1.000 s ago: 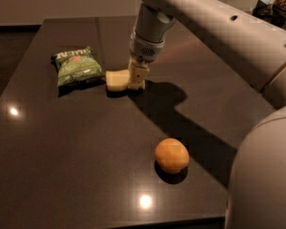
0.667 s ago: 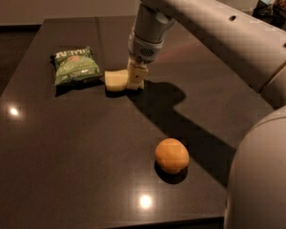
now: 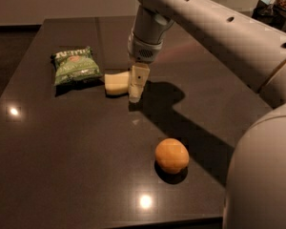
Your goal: Move sponge near green jalapeno chip bag
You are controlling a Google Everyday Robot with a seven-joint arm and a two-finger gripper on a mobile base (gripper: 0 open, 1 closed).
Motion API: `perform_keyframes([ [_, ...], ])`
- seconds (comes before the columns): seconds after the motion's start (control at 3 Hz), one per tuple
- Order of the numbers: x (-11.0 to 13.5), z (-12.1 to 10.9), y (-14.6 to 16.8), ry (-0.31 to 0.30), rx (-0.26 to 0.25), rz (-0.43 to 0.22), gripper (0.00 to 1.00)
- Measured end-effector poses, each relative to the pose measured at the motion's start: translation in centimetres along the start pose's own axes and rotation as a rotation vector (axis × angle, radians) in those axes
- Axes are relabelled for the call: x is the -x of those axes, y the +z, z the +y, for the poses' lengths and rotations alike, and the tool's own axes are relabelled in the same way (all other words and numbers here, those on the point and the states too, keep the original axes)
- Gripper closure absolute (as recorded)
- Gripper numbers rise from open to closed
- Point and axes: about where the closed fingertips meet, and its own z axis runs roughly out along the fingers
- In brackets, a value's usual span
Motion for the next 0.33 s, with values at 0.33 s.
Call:
perform_keyframes([
  [0.33, 0.0, 0.0, 0.01, 0.0, 0.0, 0.0, 0.0],
])
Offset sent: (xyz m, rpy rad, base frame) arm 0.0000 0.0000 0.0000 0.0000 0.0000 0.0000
